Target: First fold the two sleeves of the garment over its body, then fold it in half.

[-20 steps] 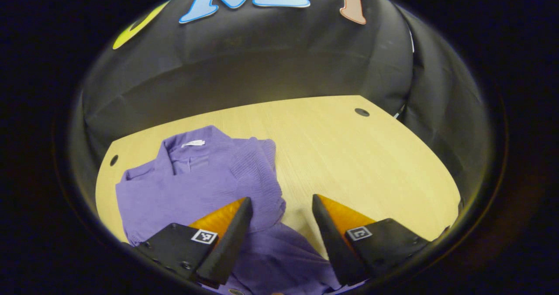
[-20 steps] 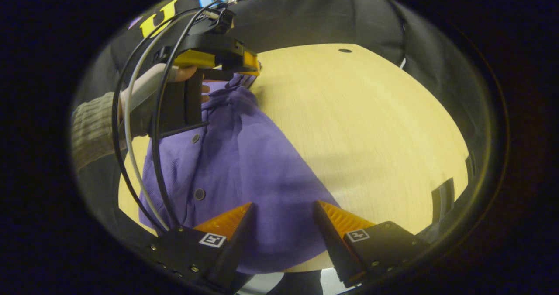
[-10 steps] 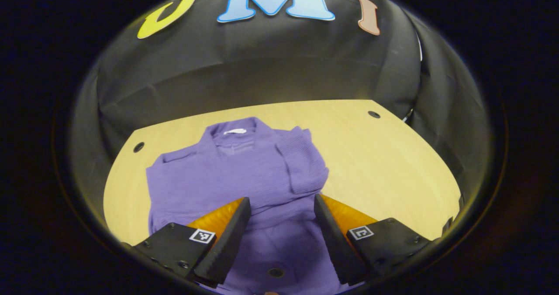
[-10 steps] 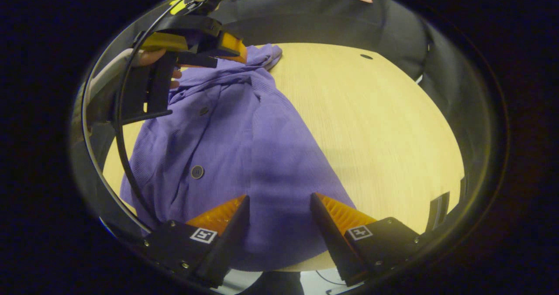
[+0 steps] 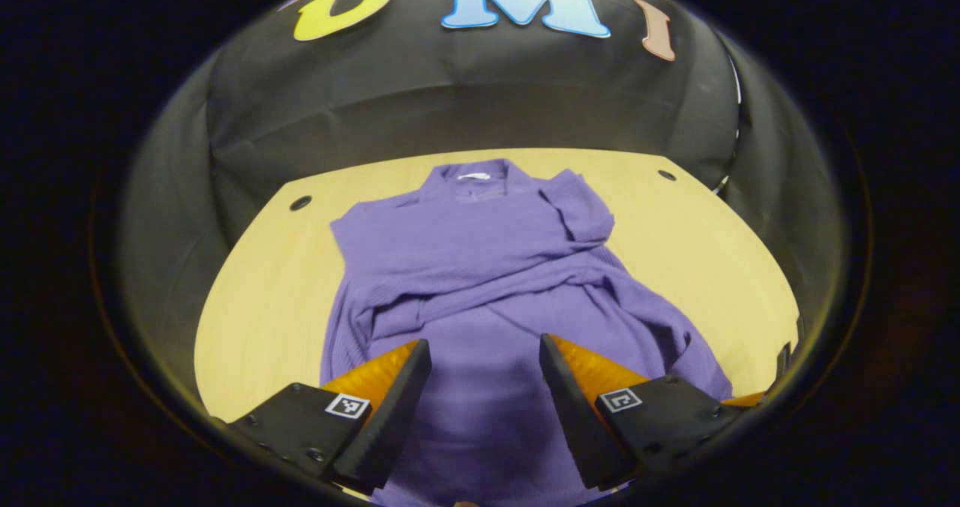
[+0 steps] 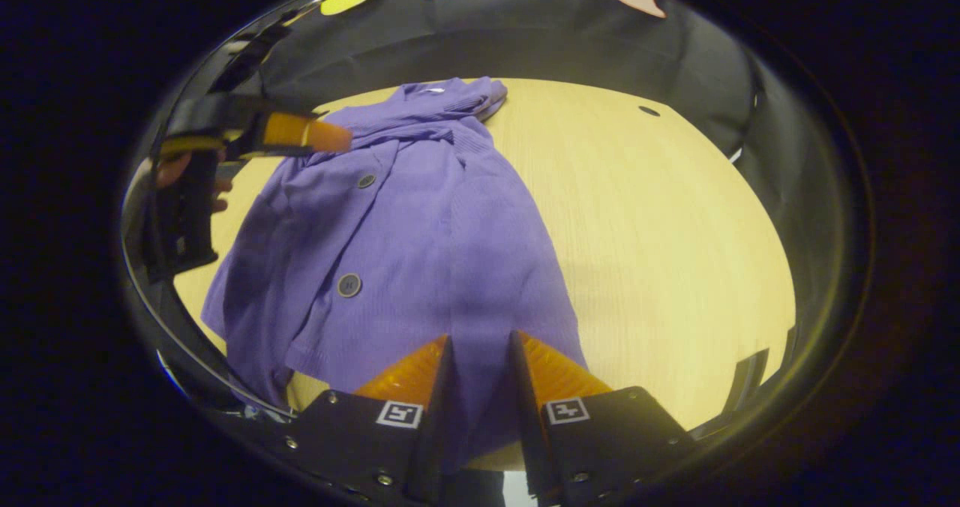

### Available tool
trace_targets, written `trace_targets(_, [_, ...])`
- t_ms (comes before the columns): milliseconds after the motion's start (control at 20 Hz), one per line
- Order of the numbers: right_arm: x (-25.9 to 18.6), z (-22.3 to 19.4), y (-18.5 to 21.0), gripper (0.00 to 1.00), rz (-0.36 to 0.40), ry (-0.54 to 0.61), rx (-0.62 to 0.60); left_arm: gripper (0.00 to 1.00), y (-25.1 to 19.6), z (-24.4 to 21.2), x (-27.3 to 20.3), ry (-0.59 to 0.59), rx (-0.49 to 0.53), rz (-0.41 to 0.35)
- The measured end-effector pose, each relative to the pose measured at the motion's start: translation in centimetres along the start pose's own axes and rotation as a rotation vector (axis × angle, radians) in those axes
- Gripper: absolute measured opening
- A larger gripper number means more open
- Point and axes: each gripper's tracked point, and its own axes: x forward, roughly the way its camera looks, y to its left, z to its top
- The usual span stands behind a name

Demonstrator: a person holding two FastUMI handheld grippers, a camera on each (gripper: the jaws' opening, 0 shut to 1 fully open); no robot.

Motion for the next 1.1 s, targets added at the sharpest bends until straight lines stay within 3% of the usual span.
trace_targets(300, [0.1, 0.2, 0.6, 0.45, 0.042, 0.019, -0.001, 0.96, 2.8, -5.6, -4.4, 0.048, -0.032, 0.041])
trace_targets(350, [0.3, 0.2, 0.6, 0.05, 0.045, 0.017, 0.039, 0.99, 3.1, -6.5, -5.0, 0.058, -0.031, 0.047])
trace_targets(400, [0.4, 0.3, 0.6, 0.05, 0.051, 0.022, 0.065, 0.96, 3.4, -7.4, -5.7, 0.069, -0.027, 0.053])
trace_targets(550, [0.4, 0.4, 0.6, 0.05, 0.065, 0.041, 0.081, 0.99, 3.8, -10.4, -7.5, 0.103, -0.017, 0.061])
trace_targets(600, [0.3, 0.4, 0.6, 0.05, 0.064, 0.045, 0.069, 0.95, 4.0, -11.4, -8.0, 0.116, -0.008, 0.064])
trace_targets(750, [0.3, 0.4, 0.6, 0.05, 0.058, 0.047, 0.051, 0.99, 4.7, -14.3, -9.1, 0.158, 0.021, 0.095])
trace_targets(800, [0.4, 0.4, 0.6, 0.05, 0.058, 0.048, 0.056, 0.92, 5.1, -15.2, -9.2, 0.174, 0.024, 0.112])
trace_targets(850, [0.3, 0.4, 0.6, 0.05, 0.058, 0.05, 0.063, 0.96, 5.3, -16.4, -9.1, 0.206, 0.012, 0.119])
trace_targets(900, [0.4, 0.4, 0.6, 0.08, 0.057, 0.051, 0.069, 0.96, 4.7, -15.4, -9.0, 0.166, -0.003, 0.101])
trace_targets(1050, [0.3, 0.5, 0.6, 0.05, 0.058, 0.054, 0.068, 0.96, 4.6, -16.0, -8.8, 0.169, -0.048, 0.084])
trace_targets(1100, [0.3, 0.4, 0.6, 0.05, 0.058, 0.055, 0.069, 0.87, 4.6, -15.8, -8.8, 0.159, -0.059, 0.085])
